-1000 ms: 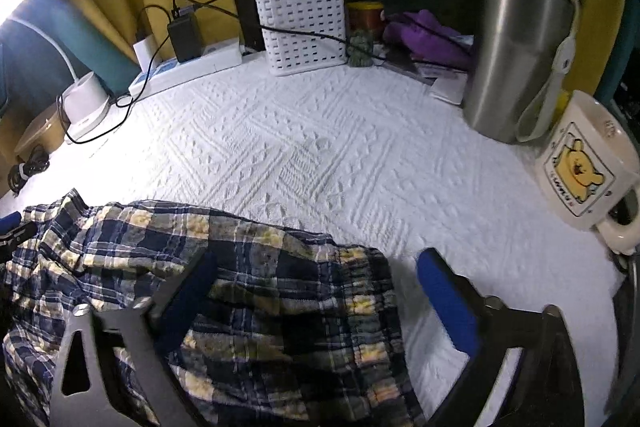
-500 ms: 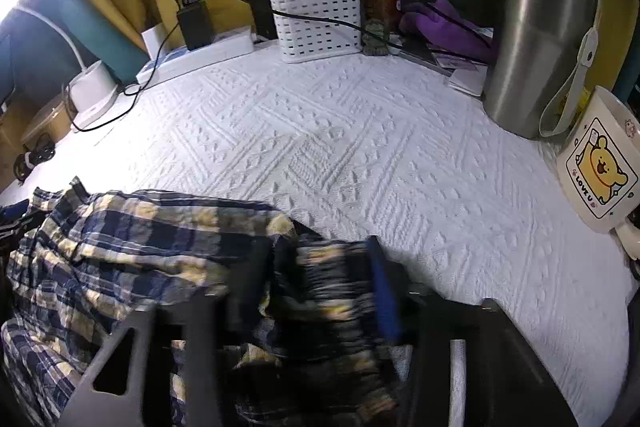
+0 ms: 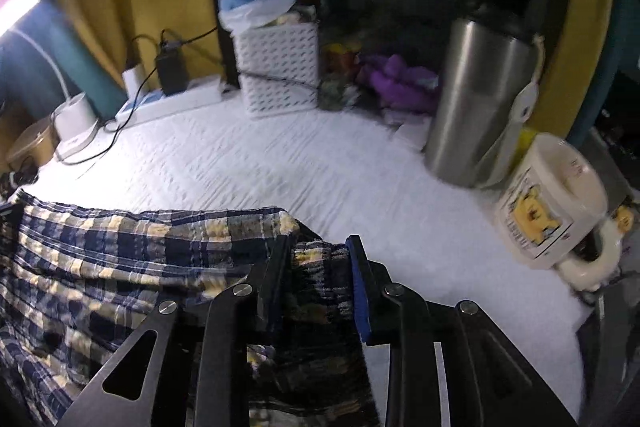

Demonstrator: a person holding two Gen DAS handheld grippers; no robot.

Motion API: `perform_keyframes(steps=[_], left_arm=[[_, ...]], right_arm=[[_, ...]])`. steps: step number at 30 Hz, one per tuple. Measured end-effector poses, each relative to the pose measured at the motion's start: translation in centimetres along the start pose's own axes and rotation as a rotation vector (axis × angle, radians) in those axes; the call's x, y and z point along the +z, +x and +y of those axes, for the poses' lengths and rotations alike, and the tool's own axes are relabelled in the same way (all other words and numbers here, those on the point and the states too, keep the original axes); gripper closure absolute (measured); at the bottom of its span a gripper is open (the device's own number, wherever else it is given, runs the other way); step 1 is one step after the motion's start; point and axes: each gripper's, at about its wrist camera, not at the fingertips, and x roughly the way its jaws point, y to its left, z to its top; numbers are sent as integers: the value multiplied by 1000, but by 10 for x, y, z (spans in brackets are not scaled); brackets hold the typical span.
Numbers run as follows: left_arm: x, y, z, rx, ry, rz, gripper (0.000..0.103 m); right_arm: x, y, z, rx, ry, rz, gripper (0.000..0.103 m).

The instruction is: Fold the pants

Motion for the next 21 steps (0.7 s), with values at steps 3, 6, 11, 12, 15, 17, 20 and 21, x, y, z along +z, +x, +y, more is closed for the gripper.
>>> perform_keyframes(steps=[3, 6, 11, 12, 15, 17, 20, 21], left_arm=[[19, 1, -8, -2, 37, -28, 100], [35, 14, -11, -11, 49, -33, 99], [37, 50, 3, 58, 28, 29, 99], [34, 55, 9, 58, 11, 48, 99], [24, 57, 23, 80, -23, 72, 99], [20, 57, 29, 65, -57, 96, 99], [15, 53, 33, 7, -82, 116, 84], [13, 52, 31, -6, -77, 121, 57]], right_arm=[[10, -1, -11, -25, 13, -25, 75], [14, 7, -23, -42, 22, -26, 75], [8, 43, -35, -57, 62, 59, 75], [7, 47, -36, -56, 70, 66, 75], [7, 52, -37, -64, 70, 85, 75], [8, 56, -39, -62, 76, 105, 71], [6, 56, -42, -94, 83, 112, 55], [5, 55, -44, -104, 86, 111, 52]])
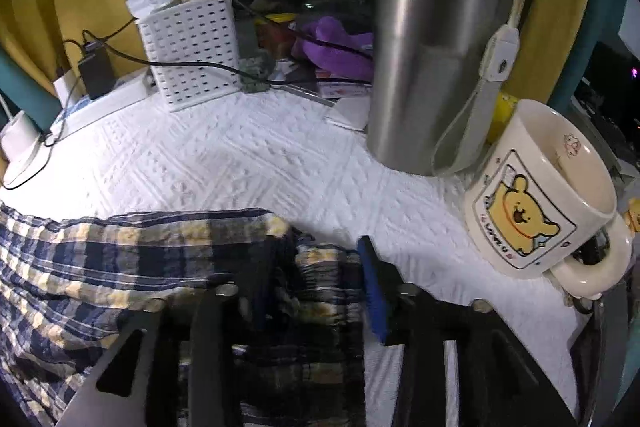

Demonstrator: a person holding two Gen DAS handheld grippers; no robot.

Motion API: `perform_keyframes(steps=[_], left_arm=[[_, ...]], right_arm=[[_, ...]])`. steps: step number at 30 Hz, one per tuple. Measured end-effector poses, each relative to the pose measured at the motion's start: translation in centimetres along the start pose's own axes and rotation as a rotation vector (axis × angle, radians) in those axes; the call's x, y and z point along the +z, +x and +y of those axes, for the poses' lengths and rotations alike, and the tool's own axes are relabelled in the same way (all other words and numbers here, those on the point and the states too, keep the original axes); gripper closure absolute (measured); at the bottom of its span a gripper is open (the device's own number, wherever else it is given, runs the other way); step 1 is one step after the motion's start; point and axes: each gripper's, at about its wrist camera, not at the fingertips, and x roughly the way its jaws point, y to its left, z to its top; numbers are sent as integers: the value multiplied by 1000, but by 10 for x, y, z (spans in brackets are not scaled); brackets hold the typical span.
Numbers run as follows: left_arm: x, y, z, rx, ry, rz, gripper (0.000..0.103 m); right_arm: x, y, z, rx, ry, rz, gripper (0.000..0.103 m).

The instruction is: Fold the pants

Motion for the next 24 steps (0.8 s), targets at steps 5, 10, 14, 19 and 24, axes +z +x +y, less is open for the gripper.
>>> perform_keyframes(steps=[5, 10, 14, 19, 24], left_arm=[[-12, 5, -18, -23, 56, 1, 44], [-18, 1, -38, -60, 134, -14, 77], [-19, -3, -46, -38, 185, -29, 100], [-11, -16, -20, 162, 101, -130, 101], [-13, -17, -6, 151, 53, -124, 100]], right_arm=[[-7, -2, -7, -13, 3, 10, 42], [-16, -5, -11, -10, 7, 16, 42], [-19, -8, -13, -12, 13, 13, 42], [-20, -7, -12, -14, 9, 17, 42], [-19, -7, -11, -28, 7, 22, 33]])
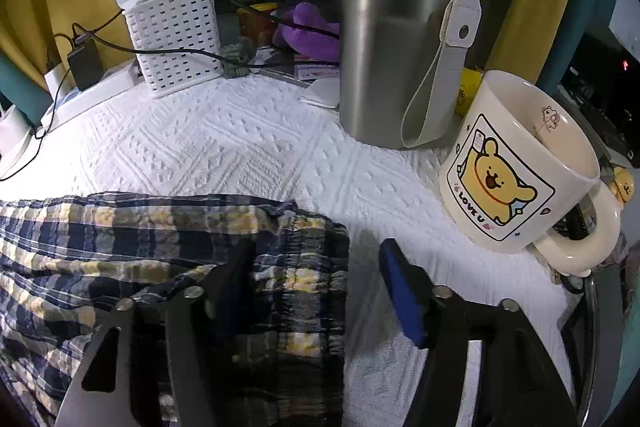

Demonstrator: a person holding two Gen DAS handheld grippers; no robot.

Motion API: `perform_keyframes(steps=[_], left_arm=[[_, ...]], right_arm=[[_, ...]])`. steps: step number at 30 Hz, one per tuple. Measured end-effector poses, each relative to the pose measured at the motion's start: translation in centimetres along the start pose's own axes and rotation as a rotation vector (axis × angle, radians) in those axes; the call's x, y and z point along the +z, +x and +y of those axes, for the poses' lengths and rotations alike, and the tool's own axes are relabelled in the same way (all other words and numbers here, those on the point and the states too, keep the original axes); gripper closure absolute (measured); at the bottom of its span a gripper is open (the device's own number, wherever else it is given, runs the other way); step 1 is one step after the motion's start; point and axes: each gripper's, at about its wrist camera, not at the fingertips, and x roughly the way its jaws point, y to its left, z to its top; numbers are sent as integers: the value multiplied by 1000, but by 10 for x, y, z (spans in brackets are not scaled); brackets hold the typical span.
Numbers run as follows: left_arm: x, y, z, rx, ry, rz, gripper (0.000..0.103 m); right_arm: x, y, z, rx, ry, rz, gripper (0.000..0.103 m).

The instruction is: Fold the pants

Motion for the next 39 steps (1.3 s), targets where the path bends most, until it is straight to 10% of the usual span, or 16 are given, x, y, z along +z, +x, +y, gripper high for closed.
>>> perform_keyframes(steps=[4, 6, 7, 31, 39], left_arm=[[3, -2, 6, -13, -30, 8, 89], [7, -7, 9, -21, -49, 6, 53], [7, -11, 9, -28, -54, -2, 52], [-87, -120, -22, -189, 14, -12, 40], [-115, -132, -30, -203, 29, 9, 40]], right_arm=[[-3, -9, -4, -6, 6, -17, 24], [-6, -18, -6, -4, 6, -23, 24], [-9, -23, -7, -4, 4, -28, 24], [-144, -156, -23, 111, 7, -58, 25], [-181, -162, -2, 191, -8, -24, 64]])
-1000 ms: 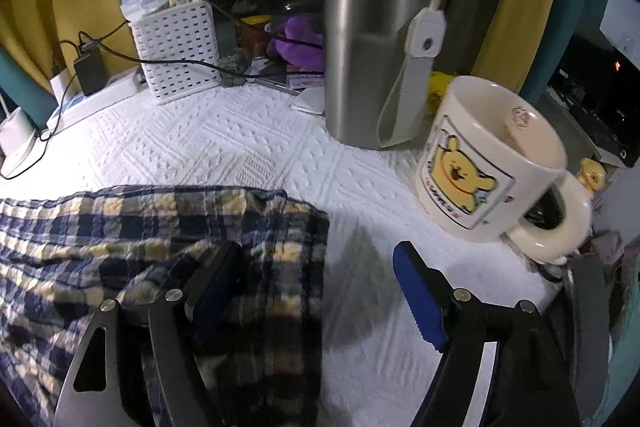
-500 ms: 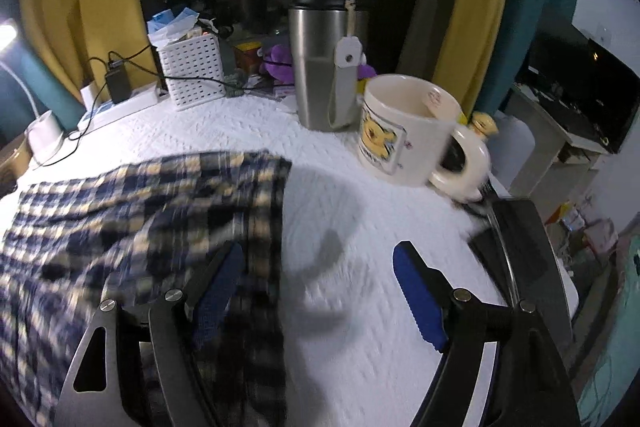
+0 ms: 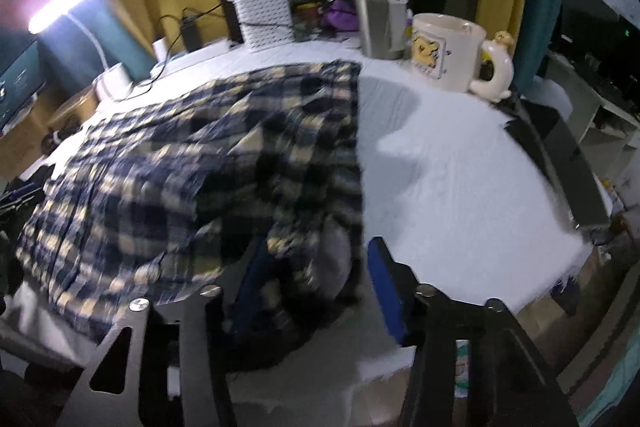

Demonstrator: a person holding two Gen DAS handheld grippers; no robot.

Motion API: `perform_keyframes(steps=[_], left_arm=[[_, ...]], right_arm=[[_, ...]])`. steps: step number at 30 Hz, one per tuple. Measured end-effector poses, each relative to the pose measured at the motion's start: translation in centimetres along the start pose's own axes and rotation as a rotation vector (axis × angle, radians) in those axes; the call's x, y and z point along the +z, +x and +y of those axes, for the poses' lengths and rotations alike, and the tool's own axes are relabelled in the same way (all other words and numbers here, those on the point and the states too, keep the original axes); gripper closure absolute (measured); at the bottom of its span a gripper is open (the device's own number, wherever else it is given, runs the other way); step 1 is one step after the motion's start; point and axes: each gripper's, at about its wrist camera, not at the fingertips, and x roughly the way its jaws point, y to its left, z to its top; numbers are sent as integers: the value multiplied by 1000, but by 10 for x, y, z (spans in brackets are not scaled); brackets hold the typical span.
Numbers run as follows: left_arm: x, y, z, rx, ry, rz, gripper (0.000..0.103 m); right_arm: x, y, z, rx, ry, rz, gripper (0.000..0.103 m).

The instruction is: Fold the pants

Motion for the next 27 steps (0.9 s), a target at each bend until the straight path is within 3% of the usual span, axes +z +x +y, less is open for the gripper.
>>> perform_keyframes(steps=[1, 3, 4, 10, 16, 19, 21, 22, 23, 27], left_arm=[[-2, -1, -1, -2, 2, 1, 40], [-7, -1, -3, -3, 9, 9, 40], [-9, -1, -4, -2, 10, 12, 40], [-13, -11, -7, -5, 21, 2, 40], [-22, -18, -10, -7, 44, 11, 40], [-26, -26, -12, -18, 60, 1, 39], [-28, -34, -14, -27, 72, -14, 30], [-29, -36, -15, -31, 74, -21, 27], [-30, -40, -17, -38, 77, -32, 23], [-38, -46, -31, -73, 124, -42, 22]], right_arm=[[-3, 1, 2, -6, -9, 4, 76], [-5, 1, 2, -31, -18, -2, 84], [-5, -1, 0, -45, -14, -8, 92], [-5, -13, -22, -134, 17, -28, 93], [-16, -11, -29, -156, 48, -37, 92], [-17, -20, -26, -179, 46, -58, 79], [-18, -29, -22, -190, 45, -82, 51], [-19, -34, -22, -191, 46, -97, 23], [-20, -39, -20, -190, 44, -115, 11], [-29, -52, -6, -195, 9, -141, 11]])
